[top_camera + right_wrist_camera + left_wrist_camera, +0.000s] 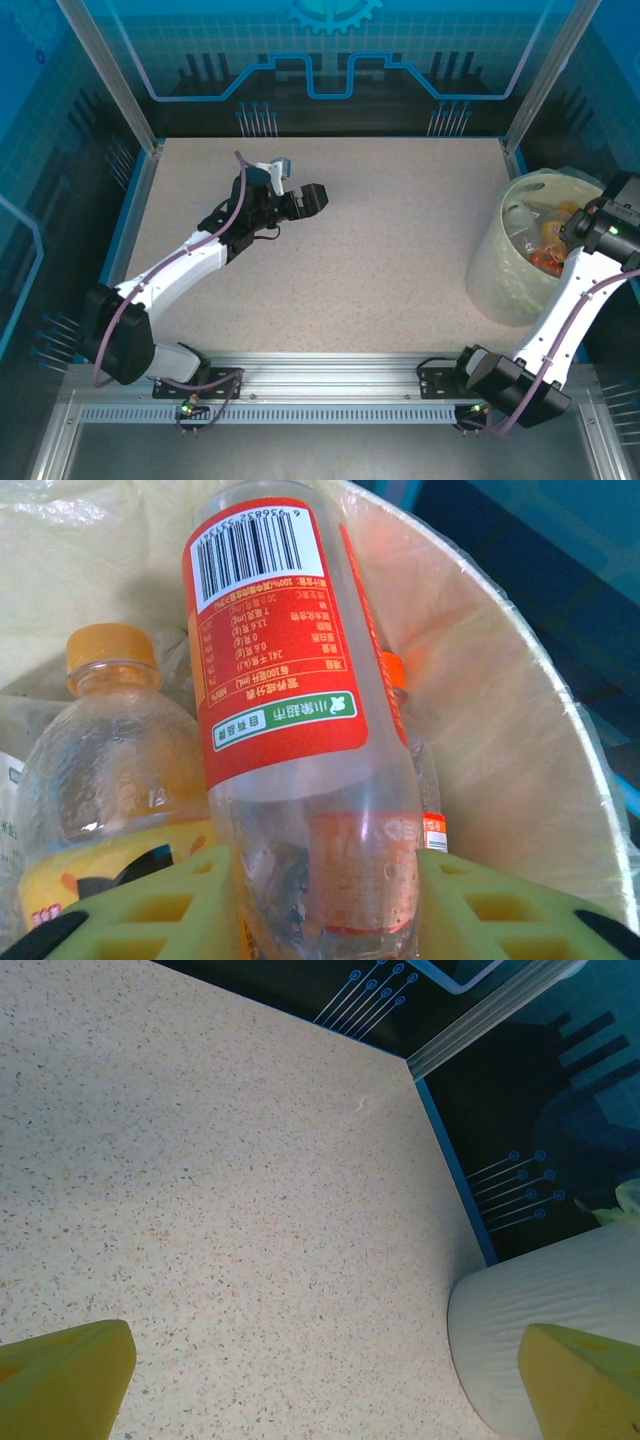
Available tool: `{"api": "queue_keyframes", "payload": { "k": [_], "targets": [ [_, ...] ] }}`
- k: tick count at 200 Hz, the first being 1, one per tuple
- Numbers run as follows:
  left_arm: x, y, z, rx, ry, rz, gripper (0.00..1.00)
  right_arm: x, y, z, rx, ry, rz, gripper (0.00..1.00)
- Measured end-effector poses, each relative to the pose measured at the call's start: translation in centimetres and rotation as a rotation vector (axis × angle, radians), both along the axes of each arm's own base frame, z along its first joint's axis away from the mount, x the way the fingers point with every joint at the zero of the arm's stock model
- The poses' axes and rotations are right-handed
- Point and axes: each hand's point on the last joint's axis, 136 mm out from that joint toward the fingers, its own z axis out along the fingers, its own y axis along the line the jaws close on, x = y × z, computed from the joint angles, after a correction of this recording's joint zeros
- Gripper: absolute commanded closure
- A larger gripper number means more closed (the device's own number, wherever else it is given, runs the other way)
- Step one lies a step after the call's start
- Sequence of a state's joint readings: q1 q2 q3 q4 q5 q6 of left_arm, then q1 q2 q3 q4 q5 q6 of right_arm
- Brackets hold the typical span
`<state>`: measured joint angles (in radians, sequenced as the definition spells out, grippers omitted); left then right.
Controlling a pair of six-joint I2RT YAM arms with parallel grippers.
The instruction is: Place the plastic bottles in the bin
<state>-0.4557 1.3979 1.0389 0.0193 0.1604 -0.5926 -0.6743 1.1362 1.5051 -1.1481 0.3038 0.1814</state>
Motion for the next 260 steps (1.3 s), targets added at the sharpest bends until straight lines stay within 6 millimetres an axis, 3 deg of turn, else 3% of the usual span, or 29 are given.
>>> {"api": "queue_keyframes", "payload": {
  "k": [16,36,54,74,95,116,145,173,177,181,186,208,260],
  "targets": [
    [0.1,0.1,0.0,0.003,-0.001,0.007,0.01,0.2,0.7,1.4,-0.012,-0.02,0.027,0.46],
    [0.2,0.5,-0.1,0.013,-0.006,0.031,0.01,1.6,2.8,4.9,-0.057,-0.105,0.119,0.43],
    [-0.1,1.5,0.0,0.04,-0.016,0.067,0.01,2.7,6.2,8.3,-0.094,-0.213,0.24,0.42],
    [-0.6,3.1,1.1,0.074,-0.048,0.12,0.01,3.4,10.4,10.7,-0.09,-0.338,0.401,0.37],
    [-1.3,5.1,2.8,0.108,-0.103,0.195,0.01,4.4,14.6,12.0,-0.042,-0.486,0.576,0.34],
    [-2.1,7.8,3.9,0.147,-0.135,0.298,0.01,6.1,18.5,11.9,0.051,-0.581,0.748,0.29],
    [-3.1,12.5,3.4,0.219,-0.123,0.461,0.01,9.5,24.3,9.6,0.174,-0.6,0.981,0.2],
    [-4.1,17.7,1.5,0.305,-0.08,0.627,0.01,12.0,29.0,5.0,0.22,-0.537,1.123,0.15],
    [-4.3,18.3,1.3,0.317,-0.073,0.647,0.01,12.2,29.4,4.4,0.222,-0.527,1.135,0.11],
    [-4.5,19.0,1.0,0.331,-0.067,0.671,0.01,12.6,29.9,3.6,0.227,-0.515,1.145,0.02],
    [-4.7,19.8,0.6,0.35,-0.056,0.695,0.01,13.0,30.3,2.7,0.233,-0.503,1.151,0.0],
    [-5.5,22.5,-0.7,0.42,-0.039,0.788,0.01,15.0,31.2,-0.8,0.223,-0.455,1.159,0.0],
    [-7.1,27.3,-5.5,0.612,0.018,0.932,0.01,18.2,30.0,-11.3,0.134,-0.27,1.126,0.0]
  ]
}}
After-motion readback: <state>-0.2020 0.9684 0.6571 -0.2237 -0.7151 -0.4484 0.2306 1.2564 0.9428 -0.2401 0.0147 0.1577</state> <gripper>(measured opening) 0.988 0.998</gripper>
